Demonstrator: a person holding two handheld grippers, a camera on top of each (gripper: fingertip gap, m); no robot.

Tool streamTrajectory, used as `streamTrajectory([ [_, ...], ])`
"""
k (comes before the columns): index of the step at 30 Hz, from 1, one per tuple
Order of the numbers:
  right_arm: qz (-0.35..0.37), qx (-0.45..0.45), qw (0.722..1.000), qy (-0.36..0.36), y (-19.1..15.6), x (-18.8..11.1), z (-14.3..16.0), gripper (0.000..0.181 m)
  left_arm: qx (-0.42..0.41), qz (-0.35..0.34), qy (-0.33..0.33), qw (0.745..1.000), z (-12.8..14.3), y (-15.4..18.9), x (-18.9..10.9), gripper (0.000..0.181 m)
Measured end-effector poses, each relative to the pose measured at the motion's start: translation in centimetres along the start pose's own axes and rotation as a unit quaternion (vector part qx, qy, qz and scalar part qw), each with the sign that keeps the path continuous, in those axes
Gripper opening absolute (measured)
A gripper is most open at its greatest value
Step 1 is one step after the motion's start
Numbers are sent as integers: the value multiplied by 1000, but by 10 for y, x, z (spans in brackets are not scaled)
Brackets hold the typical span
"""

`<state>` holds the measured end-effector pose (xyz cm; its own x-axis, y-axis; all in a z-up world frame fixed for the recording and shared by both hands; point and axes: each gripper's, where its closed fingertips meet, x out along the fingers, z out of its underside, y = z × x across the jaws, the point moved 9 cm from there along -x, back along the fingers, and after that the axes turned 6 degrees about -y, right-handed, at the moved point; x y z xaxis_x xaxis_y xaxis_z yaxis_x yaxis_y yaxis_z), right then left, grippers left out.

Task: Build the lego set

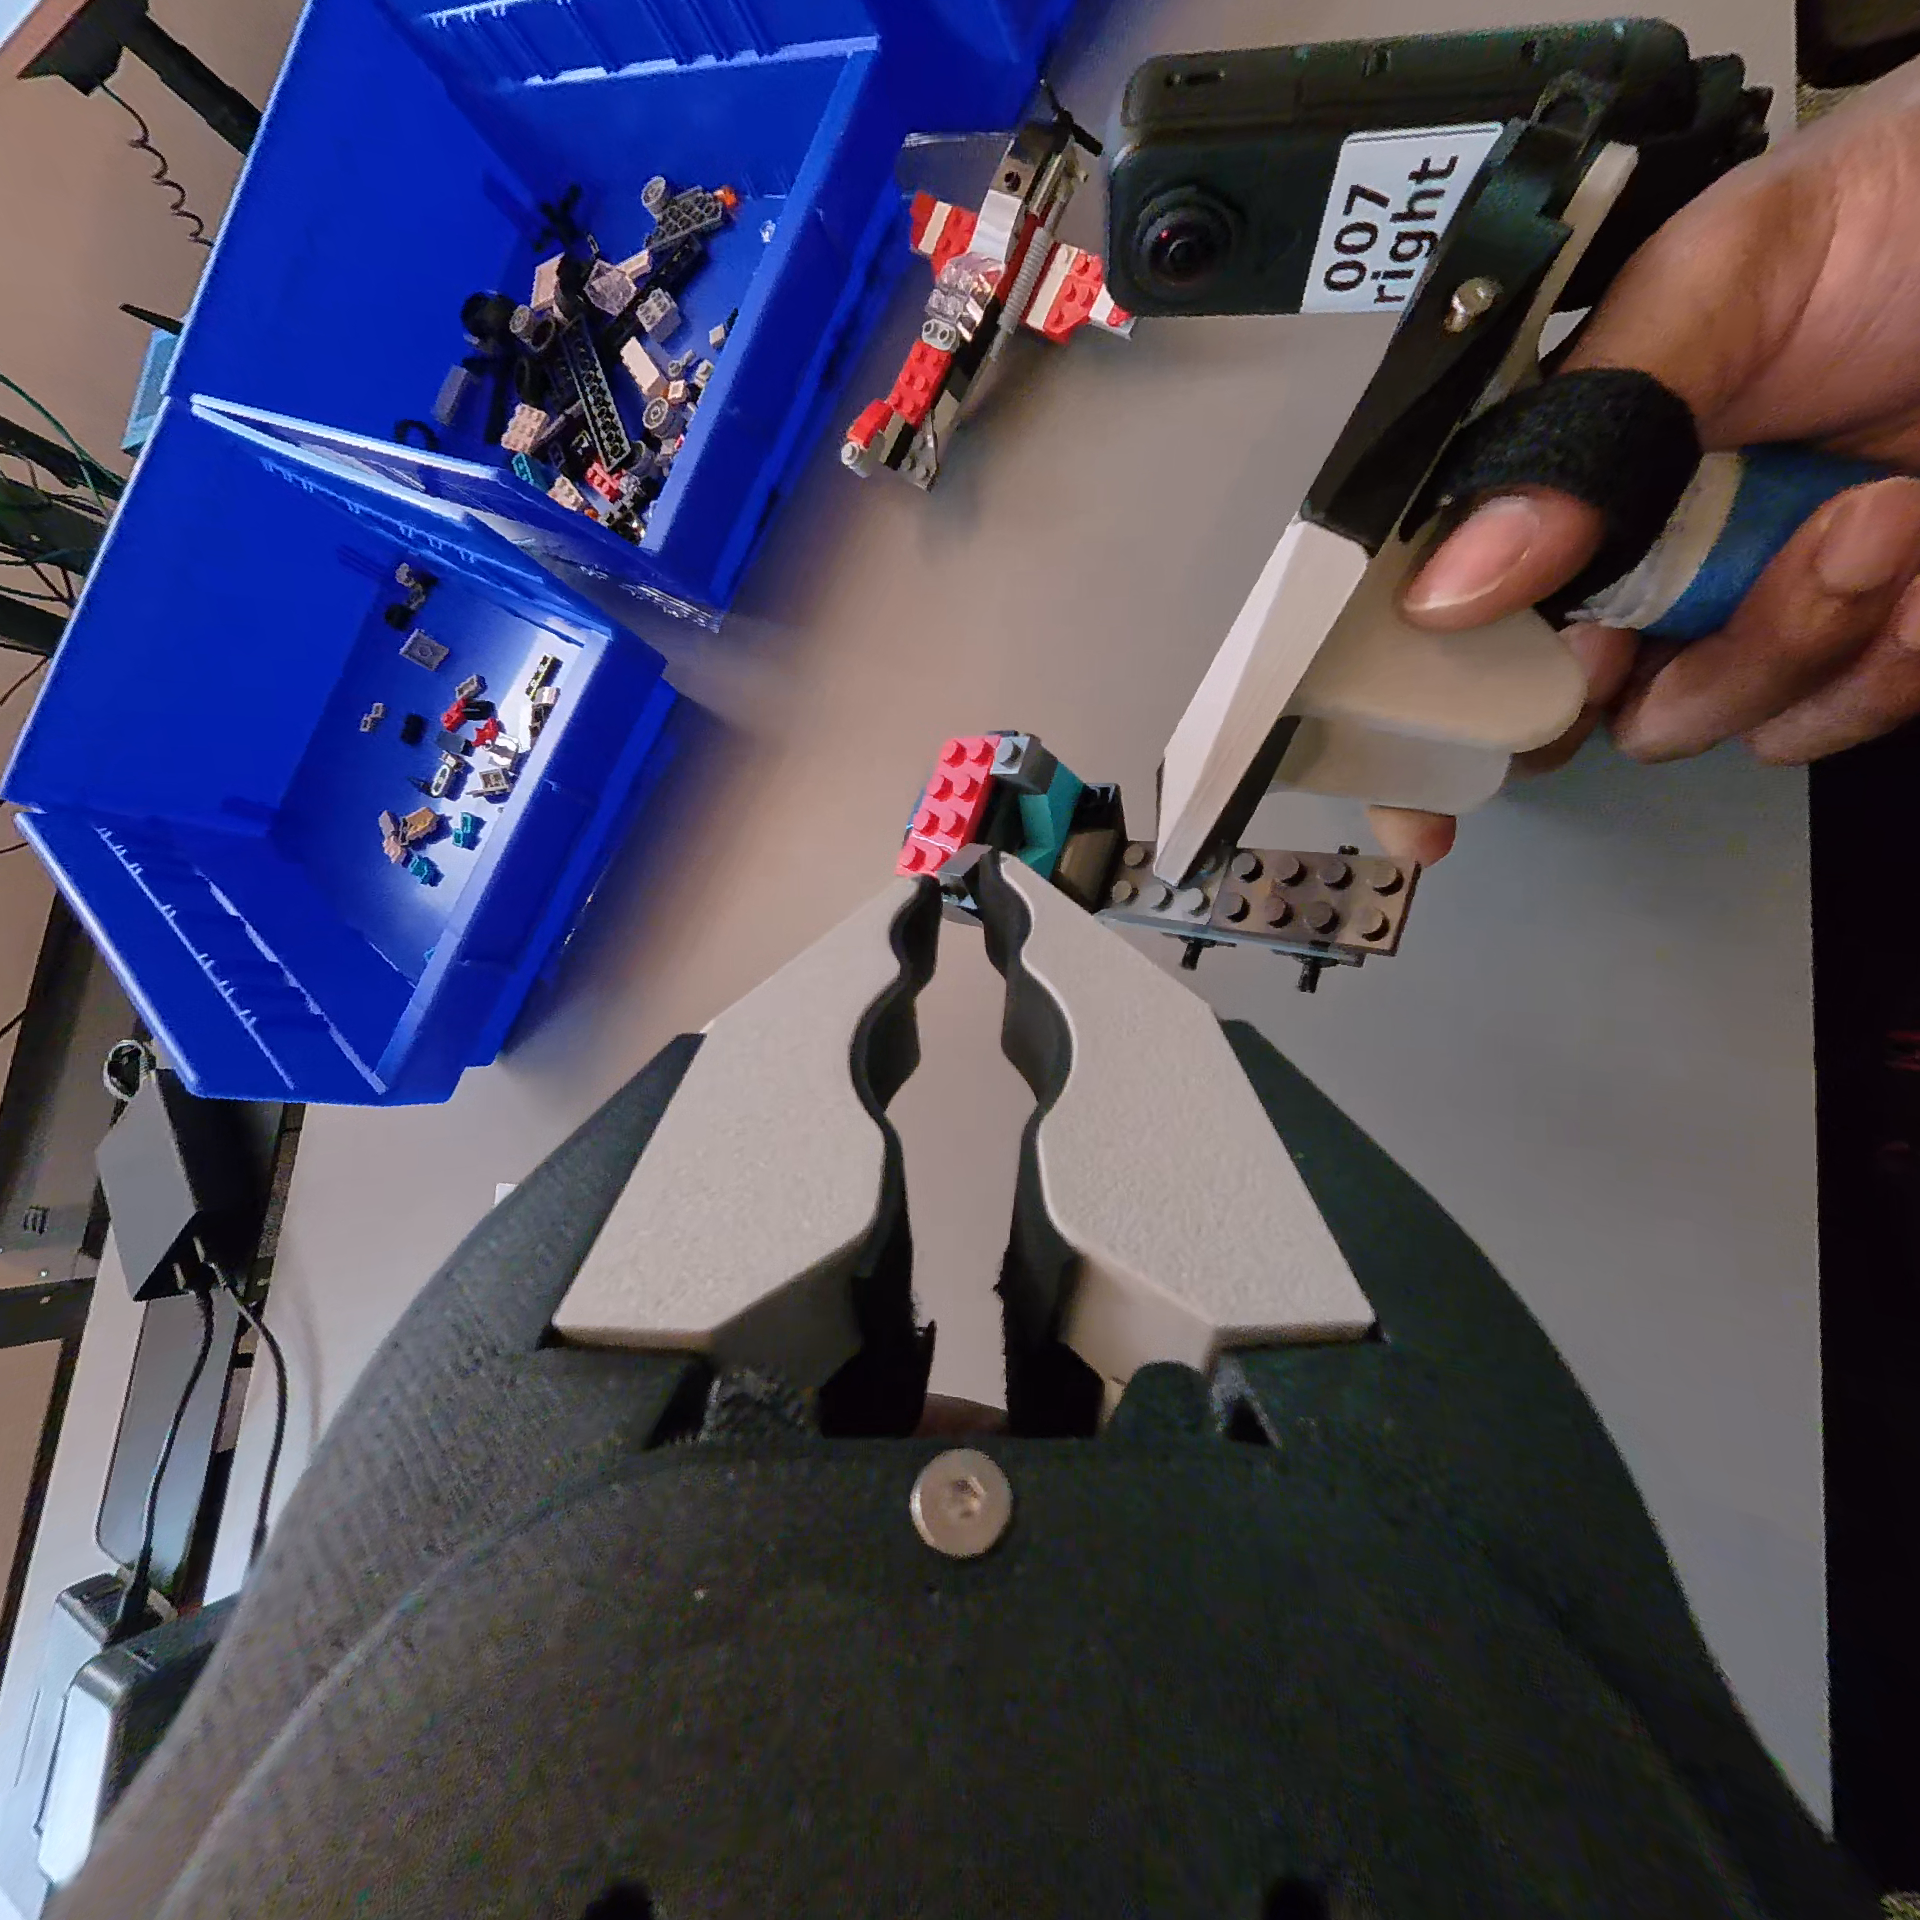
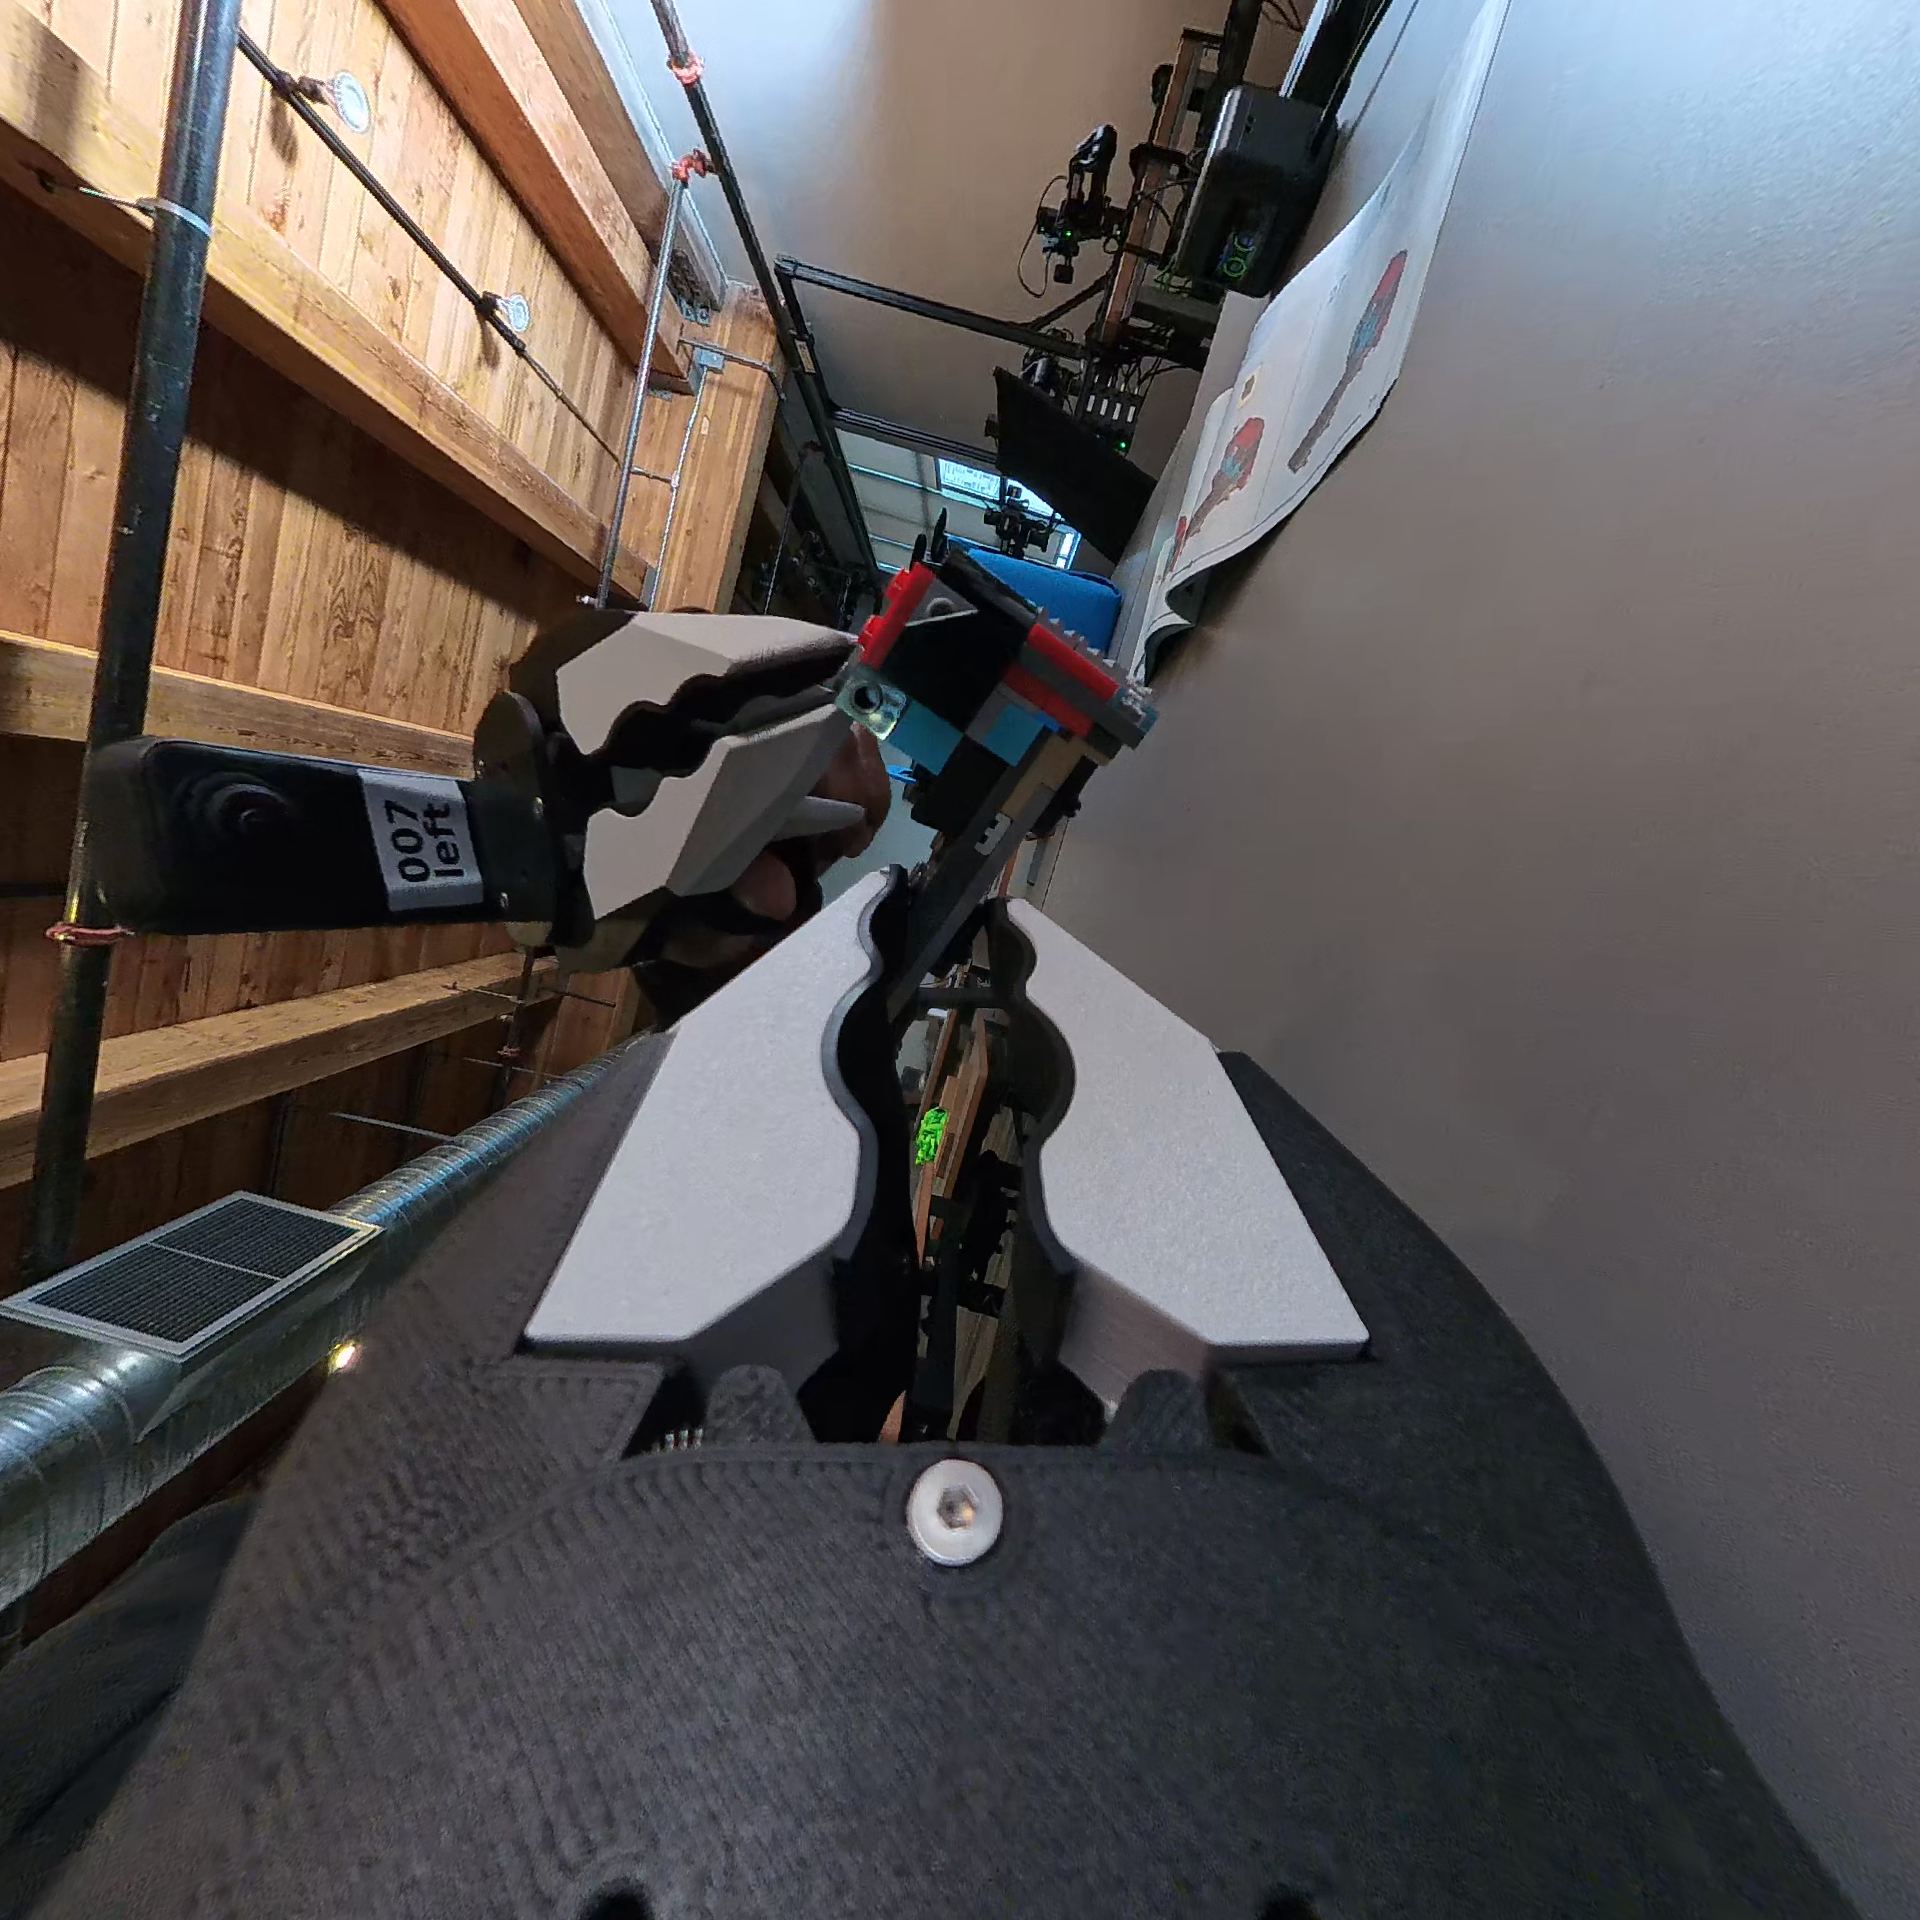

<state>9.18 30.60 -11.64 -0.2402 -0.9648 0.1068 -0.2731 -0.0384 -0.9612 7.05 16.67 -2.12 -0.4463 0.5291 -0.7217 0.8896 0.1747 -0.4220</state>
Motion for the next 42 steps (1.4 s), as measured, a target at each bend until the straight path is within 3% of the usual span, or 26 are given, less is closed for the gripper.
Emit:
streamTrajectory([
  [19, 1, -2, 1000, -3, 0, 1, 1, 12, 104, 12, -69, 992, -11, 0, -2, 7],
  [42, -2, 1, 1000, -3, 0, 1, 1, 13, 102, 19, -59, 993, -14, 2, 0, 11],
])
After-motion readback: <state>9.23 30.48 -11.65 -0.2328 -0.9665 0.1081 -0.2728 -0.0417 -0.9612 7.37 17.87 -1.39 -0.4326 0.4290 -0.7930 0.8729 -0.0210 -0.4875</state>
